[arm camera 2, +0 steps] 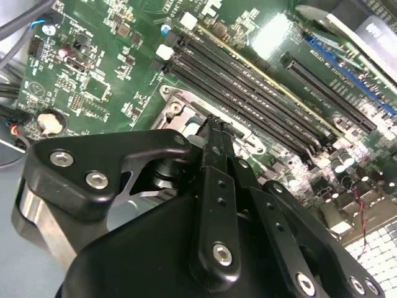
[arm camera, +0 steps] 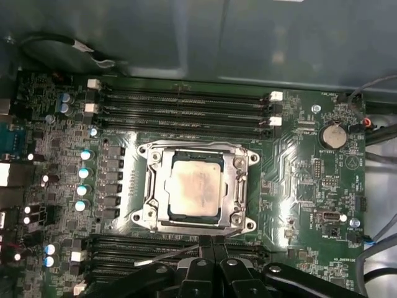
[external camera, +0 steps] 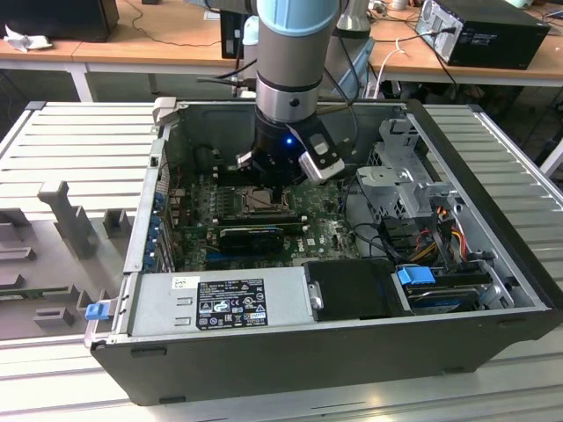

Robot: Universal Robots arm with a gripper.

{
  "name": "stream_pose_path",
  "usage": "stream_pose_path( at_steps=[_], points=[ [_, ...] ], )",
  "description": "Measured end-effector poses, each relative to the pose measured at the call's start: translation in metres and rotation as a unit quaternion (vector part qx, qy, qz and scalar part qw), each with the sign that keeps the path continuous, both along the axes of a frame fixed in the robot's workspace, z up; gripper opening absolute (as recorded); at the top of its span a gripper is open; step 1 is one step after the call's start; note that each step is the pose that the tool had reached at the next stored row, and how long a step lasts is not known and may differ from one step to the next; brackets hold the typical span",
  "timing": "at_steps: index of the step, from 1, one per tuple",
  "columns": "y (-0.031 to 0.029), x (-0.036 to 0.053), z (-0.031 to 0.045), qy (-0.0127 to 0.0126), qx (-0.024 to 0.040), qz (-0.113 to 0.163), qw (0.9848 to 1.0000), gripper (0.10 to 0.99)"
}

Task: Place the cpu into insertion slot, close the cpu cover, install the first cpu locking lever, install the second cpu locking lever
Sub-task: 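Install the second cpu locking lever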

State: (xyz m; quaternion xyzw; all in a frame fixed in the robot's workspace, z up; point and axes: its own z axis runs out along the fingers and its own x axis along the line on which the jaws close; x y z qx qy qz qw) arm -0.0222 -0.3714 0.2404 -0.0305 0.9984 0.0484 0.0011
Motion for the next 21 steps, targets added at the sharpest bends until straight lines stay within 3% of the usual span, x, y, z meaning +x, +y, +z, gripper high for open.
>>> stream_pose_path(
  at_steps=[4,7,10,17,19,21],
  points=[
    [-0.0067,-0.0067,-0.0011,0.0000,0.0042,0.000,1.0000,0.106],
    [-0.0083,-0.0243,-0.0029,0.0000,0.0055,0.000,1.0000,0.106],
    [-0.0084,-0.0343,-0.0062,-0.0001,0.0066,0.000,1.0000,0.106],
    [-0.0086,-0.0349,-0.0207,0.0000,0.0128,0.000,0.9999,0.106],
    [-0.0145,-0.0393,-0.0228,0.0000,0.0315,0.000,0.9995,0.106],
    [-0.0202,-0.0434,-0.0236,0.0000,0.0544,0.000,0.9985,0.106]
  ],
)
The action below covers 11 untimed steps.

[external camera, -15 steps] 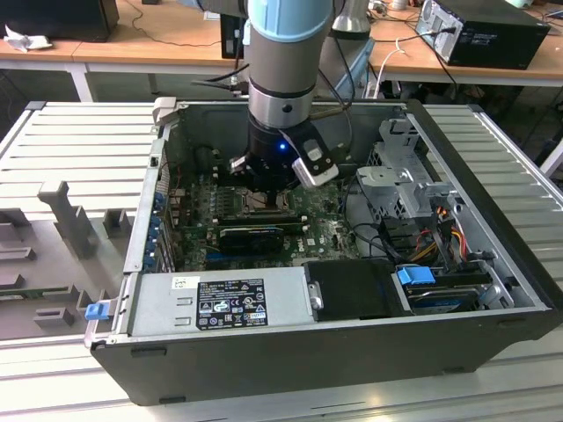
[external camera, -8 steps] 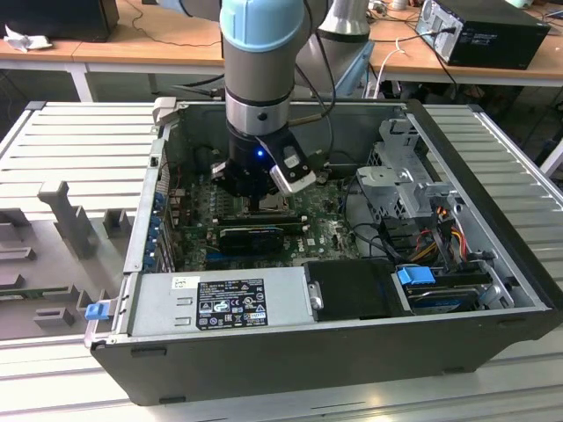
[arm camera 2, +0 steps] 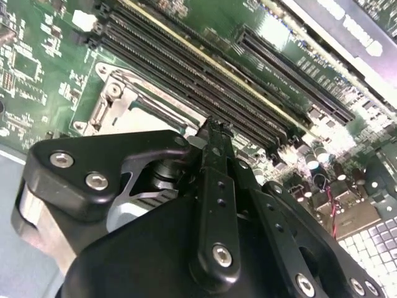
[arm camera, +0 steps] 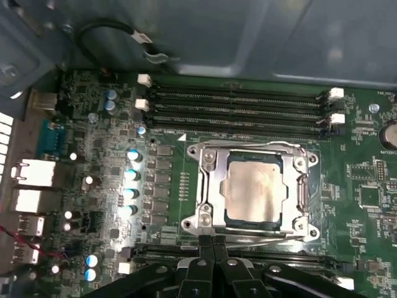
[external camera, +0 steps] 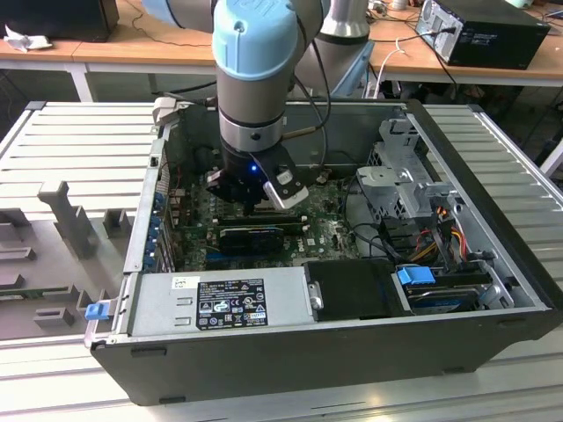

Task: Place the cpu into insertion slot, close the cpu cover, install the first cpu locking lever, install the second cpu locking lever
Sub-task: 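Install the second cpu locking lever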

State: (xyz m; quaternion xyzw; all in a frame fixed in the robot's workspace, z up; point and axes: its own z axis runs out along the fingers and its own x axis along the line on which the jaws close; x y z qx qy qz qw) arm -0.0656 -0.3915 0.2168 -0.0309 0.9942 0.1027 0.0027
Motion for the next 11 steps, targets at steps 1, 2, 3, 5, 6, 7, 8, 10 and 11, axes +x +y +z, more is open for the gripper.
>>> stream_pose_path(
  at_steps=[1,2,3,5,6,7,8,10,11],
  points=[
    [-0.0018,-0.0022,-0.0002,0.0000,0.0072,0.000,1.0000,0.106],
    [-0.0031,-0.0036,-0.0004,0.0000,0.0112,0.000,0.9999,0.106],
    [-0.0058,-0.0063,-0.0014,0.0000,0.0168,0.000,0.9999,0.106],
    [-0.0080,-0.0067,-0.0031,0.0000,0.0213,0.000,0.9998,0.106],
    [-0.0096,-0.0067,-0.0045,0.0000,0.0257,0.000,0.9997,0.106],
    [-0.0104,-0.0067,-0.0053,0.0000,0.0283,0.000,0.9996,0.106],
    [-0.0111,-0.0068,-0.0062,0.0000,0.0305,0.000,0.9995,0.106],
    [-0.0123,-0.0068,-0.0099,-0.0001,0.0353,0.000,0.9994,0.106],
    [-0.0124,-0.0072,-0.0111,0.0000,0.0359,0.000,0.9994,0.106]
  ],
)
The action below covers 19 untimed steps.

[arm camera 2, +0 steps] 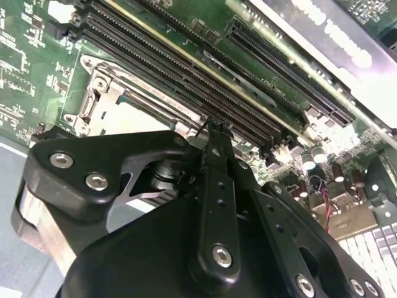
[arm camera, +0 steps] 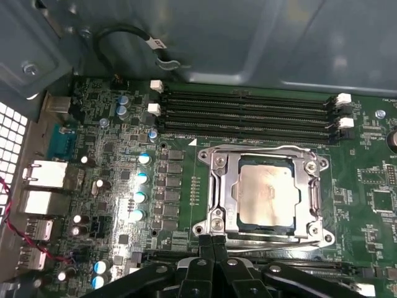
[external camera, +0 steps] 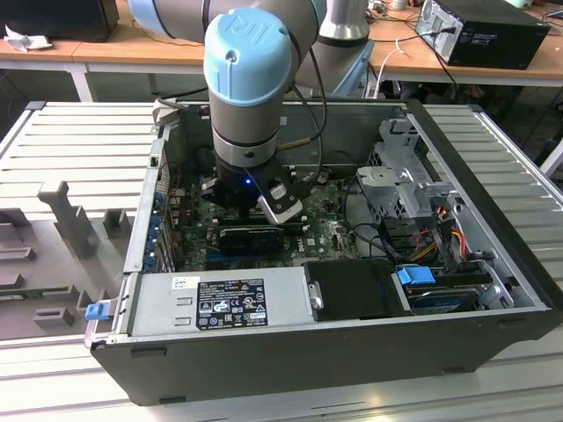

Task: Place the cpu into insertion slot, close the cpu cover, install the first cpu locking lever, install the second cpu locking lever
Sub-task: 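Install the second cpu locking lever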

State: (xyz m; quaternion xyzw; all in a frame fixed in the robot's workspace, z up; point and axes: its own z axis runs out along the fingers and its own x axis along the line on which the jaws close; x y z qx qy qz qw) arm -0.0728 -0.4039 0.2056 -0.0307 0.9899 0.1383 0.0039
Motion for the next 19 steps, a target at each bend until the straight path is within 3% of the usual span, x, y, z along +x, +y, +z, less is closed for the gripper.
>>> stream_pose_path(
  at_steps=[9,15,17,19],
  points=[
    [0.0005,-0.0033,-0.0070,0.0000,0.0143,0.000,0.9999,0.106],
    [0.0056,-0.0048,-0.0113,-0.0001,0.0215,0.000,0.9998,0.106],
    [0.0057,-0.0057,-0.0111,0.0001,0.0213,0.000,0.9998,0.106],
    [0.0058,-0.0060,-0.0062,0.0000,0.0215,0.000,0.9998,0.106]
  ],
)
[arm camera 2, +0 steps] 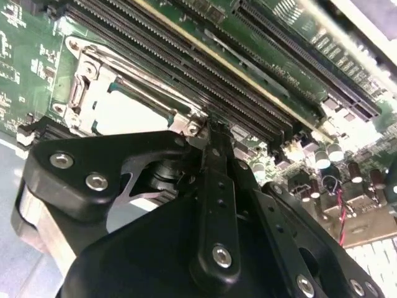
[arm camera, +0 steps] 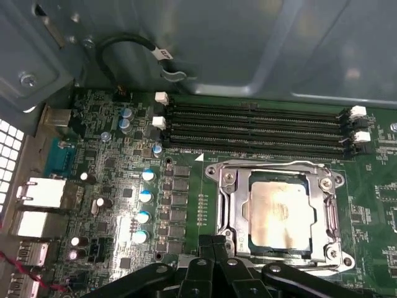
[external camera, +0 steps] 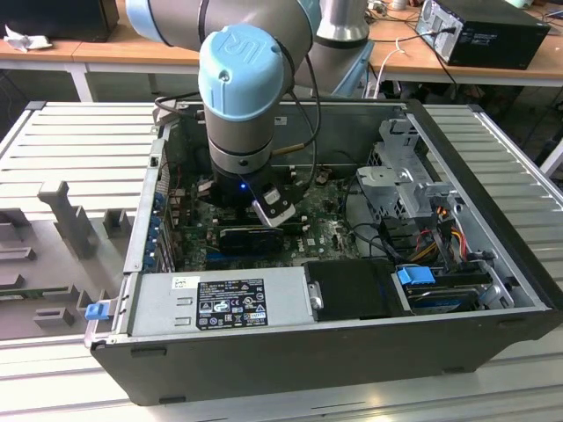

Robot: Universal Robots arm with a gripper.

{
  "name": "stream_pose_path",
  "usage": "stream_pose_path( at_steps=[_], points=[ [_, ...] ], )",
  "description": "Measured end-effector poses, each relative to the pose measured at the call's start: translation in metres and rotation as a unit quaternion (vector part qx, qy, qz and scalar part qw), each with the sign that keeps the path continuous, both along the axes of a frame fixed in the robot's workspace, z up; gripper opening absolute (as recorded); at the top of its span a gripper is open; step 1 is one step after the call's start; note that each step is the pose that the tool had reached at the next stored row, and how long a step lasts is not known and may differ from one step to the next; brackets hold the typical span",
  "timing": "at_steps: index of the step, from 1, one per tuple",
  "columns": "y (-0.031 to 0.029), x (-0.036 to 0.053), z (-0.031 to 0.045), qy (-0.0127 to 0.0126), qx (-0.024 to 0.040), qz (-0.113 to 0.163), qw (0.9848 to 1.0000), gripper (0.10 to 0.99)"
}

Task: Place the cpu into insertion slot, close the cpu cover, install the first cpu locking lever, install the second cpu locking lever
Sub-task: 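Install the second cpu locking lever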

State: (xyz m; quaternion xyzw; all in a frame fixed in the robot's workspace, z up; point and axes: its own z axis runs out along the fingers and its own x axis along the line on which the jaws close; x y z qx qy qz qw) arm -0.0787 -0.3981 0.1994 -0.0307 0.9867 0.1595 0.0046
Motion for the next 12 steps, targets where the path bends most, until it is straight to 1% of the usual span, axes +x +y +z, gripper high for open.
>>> stream_pose_path(
  at_steps=[1,2,3,5,6,7,9,11,12],
  points=[
    [0.0000,0.0000,0.0051,0.0000,0.0000,0.000,1.0000,0.106],
    [0.0000,0.0000,0.0132,0.0001,-0.0001,0.000,1.0000,0.106],
    [0.0000,-0.0004,0.0186,0.0001,0.0000,0.000,1.0000,0.106],
    [0.0000,-0.0004,0.0266,0.0001,0.0000,0.000,1.0000,0.106],
    [0.0000,-0.0004,0.0322,0.0001,-0.0001,0.000,1.0000,0.106],
    [0.0000,-0.0004,0.0349,0.0001,0.0000,-0.001,1.0000,0.106],
    [0.0000,-0.0004,0.0453,0.0001,0.0000,-0.001,1.0000,0.106],
    [0.0000,-0.0004,0.0528,0.0001,0.0000,-0.001,1.0000,0.106],
    [0.0000,-0.0004,0.0535,0.0001,0.0001,-0.002,1.0000,0.106]
  ],
)
